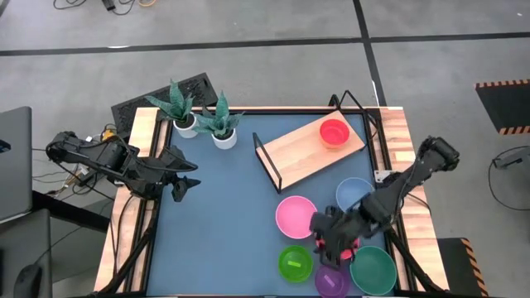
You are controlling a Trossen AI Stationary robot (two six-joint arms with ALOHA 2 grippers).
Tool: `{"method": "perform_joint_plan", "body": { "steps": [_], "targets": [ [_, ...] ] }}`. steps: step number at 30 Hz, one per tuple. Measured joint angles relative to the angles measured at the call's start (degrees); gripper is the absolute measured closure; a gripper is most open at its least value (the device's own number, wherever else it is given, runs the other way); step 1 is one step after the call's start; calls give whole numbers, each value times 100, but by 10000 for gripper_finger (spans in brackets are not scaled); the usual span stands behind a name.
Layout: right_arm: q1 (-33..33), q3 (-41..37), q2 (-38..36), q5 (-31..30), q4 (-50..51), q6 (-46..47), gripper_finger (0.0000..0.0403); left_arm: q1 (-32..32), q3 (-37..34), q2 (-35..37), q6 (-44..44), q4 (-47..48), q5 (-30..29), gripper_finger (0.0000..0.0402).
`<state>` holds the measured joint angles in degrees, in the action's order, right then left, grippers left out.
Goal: Place and stack bowls onto a shelf
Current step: Stack the small purple bowl on top of the small orange bowl on the shelf
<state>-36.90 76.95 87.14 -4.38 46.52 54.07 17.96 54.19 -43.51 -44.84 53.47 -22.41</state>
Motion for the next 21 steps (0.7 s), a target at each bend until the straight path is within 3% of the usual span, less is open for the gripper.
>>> {"method": "perform_joint_plan", "body": {
  "steps": [5, 8, 21],
  "targets": [
    [-271, 866, 805, 175, 880, -814, 185, 0, 0, 0, 11, 2, -5, 132],
    [-371, 1119, 1228, 306, 907, -1226, 185, 0, 0, 2, 15, 4, -42, 132],
    [-561, 1333, 2440, 605, 851, -2255, 185, 0, 0, 2, 20, 26, -47, 132]
  ]
}}
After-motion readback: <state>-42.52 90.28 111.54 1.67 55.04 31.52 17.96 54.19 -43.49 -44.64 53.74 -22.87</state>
